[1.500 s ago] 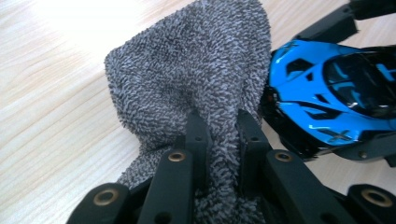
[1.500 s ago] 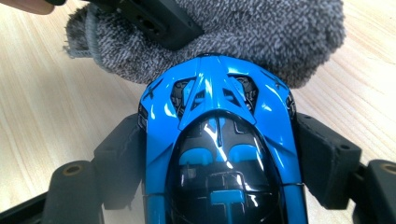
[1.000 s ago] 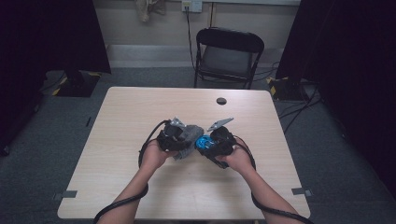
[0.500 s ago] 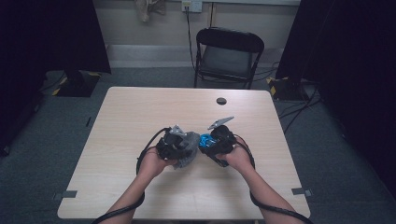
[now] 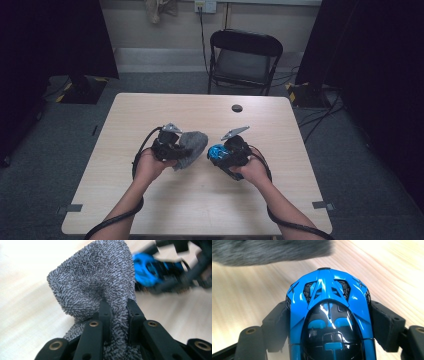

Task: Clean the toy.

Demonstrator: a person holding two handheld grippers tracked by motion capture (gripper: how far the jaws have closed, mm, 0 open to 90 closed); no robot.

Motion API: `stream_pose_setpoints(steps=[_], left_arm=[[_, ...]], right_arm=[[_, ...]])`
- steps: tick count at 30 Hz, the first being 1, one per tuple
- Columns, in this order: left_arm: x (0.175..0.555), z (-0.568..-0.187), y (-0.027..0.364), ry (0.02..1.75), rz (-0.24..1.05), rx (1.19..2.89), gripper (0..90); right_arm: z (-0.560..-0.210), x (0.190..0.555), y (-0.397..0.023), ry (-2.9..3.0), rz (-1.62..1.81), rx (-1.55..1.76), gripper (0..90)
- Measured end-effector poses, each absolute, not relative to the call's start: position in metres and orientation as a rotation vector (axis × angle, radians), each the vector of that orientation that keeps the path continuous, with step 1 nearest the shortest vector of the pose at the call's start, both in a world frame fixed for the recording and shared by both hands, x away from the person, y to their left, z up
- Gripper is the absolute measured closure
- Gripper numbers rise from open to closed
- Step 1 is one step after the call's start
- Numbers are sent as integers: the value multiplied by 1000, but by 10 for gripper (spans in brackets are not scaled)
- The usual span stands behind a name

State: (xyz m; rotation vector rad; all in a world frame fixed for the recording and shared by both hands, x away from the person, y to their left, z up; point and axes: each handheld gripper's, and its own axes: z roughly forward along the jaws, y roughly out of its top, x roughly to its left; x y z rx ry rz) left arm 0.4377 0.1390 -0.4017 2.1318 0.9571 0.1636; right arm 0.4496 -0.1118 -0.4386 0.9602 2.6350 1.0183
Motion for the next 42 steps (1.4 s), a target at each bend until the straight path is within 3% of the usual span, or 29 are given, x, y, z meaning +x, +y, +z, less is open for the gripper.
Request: stream_pose_setpoints(steps=[4, 12, 42], left_arm=[[450, -397, 128, 962, 201, 2118, 779], [459, -401, 105, 959, 153, 2135, 778], [452, -409, 108, 946, 123, 2185, 775]], right_arm=[[-436, 445, -101, 2659, 1033, 910, 247], [-434, 441, -94, 2664, 1036, 876, 246], [-436, 441, -103, 2653, 1002, 890, 246]])
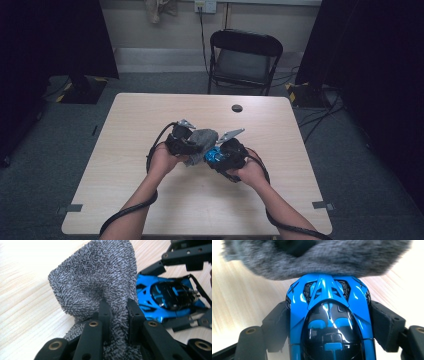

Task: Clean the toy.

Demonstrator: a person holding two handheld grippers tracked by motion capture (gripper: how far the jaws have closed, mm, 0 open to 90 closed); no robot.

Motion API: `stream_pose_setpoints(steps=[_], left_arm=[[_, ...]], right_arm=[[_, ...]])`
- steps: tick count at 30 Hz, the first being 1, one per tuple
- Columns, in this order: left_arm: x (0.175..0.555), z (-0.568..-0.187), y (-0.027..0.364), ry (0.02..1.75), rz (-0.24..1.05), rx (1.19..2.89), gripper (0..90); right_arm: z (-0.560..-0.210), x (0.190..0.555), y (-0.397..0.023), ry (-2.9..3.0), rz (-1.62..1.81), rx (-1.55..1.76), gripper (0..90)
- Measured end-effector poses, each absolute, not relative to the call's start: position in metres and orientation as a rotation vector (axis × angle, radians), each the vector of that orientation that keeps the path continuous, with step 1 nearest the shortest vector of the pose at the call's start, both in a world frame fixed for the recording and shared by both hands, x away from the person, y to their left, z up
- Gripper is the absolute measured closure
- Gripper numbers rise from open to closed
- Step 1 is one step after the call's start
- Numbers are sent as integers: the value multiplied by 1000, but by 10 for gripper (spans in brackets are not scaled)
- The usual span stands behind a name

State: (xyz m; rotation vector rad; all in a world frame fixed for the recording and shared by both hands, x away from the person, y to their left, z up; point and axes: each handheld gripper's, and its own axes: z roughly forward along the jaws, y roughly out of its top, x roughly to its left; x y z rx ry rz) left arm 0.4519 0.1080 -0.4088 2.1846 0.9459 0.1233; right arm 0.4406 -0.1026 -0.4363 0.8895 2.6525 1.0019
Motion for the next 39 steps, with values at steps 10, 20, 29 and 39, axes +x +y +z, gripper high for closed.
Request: stream_pose_setpoints(steps=[10, 20, 29, 39], left_arm=[[437, -418, 112, 895, 99, 2191, 775], [426, -423, 123, 900, 146, 2169, 769], [439, -434, 132, 1014, 245, 2164, 768], [429, -446, 103, 946, 160, 2187, 768]], right_arm=[[-438, 448, -113, 2632, 973, 946, 246], [-439, 455, -123, 2610, 963, 998, 247], [-426, 451, -117, 2609, 998, 958, 246], [-421, 455, -110, 2597, 995, 963, 246]])
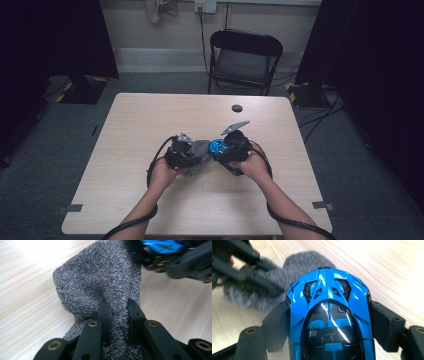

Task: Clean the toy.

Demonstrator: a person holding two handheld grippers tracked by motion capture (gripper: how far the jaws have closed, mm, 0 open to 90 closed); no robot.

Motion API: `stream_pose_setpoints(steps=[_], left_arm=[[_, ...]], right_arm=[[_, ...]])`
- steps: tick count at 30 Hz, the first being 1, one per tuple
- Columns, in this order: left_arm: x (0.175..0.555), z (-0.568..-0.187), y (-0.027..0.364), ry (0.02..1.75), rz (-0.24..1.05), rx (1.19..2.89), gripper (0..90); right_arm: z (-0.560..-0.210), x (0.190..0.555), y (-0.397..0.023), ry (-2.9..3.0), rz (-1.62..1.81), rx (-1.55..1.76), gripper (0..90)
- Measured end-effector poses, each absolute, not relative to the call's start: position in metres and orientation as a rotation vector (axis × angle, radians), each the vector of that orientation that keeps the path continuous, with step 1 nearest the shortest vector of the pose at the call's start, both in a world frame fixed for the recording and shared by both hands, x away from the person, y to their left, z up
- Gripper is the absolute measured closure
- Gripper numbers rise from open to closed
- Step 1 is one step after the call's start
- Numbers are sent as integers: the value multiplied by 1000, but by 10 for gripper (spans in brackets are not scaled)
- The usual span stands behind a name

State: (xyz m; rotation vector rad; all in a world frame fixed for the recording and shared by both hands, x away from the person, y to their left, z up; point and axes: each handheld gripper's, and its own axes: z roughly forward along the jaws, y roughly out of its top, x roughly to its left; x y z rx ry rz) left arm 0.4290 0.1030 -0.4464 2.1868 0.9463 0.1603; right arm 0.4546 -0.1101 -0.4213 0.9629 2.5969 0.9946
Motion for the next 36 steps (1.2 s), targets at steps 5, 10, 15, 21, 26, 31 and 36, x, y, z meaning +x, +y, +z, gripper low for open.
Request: stream_pose_setpoints(steps=[5, 10, 15, 21, 26, 31, 36], left_arm=[[424, -445, 90, 904, 119, 2179, 768], [420, -447, 84, 892, 78, 2160, 768], [414, -452, 76, 874, 58, 2165, 768], [410, -455, 69, 858, 39, 2166, 767], [407, -456, 63, 836, 42, 2174, 767], [407, -456, 59, 825, 31, 2174, 767], [405, -457, 56, 820, 21, 2178, 768]], right_arm=[[-422, 453, -106, 2603, 987, 949, 246], [-423, 455, -107, 2601, 995, 963, 246], [-424, 455, -106, 2604, 993, 963, 246], [-424, 458, -107, 2604, 989, 981, 246], [-422, 459, -105, 2605, 986, 984, 246], [-421, 459, -105, 2611, 985, 985, 246], [-421, 460, -105, 2607, 978, 988, 246]])
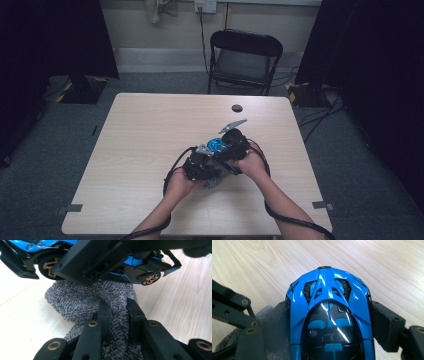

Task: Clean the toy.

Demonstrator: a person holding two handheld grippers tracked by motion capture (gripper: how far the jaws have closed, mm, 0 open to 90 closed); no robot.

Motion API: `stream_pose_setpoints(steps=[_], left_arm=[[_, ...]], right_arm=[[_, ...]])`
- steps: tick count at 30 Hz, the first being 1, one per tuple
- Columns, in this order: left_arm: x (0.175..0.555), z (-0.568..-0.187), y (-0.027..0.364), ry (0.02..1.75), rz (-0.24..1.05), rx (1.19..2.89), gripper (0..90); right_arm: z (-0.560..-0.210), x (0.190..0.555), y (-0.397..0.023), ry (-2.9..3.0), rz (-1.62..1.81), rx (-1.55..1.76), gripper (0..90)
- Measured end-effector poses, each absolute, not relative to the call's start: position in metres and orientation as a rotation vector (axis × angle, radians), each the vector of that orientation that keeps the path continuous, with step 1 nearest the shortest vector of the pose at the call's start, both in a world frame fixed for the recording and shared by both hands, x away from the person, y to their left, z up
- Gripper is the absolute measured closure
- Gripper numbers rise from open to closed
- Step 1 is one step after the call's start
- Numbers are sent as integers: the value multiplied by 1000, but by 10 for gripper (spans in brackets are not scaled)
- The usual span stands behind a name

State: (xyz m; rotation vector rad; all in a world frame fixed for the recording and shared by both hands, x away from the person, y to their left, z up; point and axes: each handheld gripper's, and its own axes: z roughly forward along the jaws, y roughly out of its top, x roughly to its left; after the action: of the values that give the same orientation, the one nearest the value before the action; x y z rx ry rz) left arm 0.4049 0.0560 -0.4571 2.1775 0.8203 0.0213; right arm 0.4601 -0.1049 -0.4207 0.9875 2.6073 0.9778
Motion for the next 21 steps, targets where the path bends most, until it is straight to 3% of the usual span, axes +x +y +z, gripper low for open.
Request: stream_pose_setpoints(steps=[21], left_arm=[[395, -460, 40, 762, -3, 2193, 767]], right_arm=[[-413, 465, -100, 2591, 982, 1006, 246]])
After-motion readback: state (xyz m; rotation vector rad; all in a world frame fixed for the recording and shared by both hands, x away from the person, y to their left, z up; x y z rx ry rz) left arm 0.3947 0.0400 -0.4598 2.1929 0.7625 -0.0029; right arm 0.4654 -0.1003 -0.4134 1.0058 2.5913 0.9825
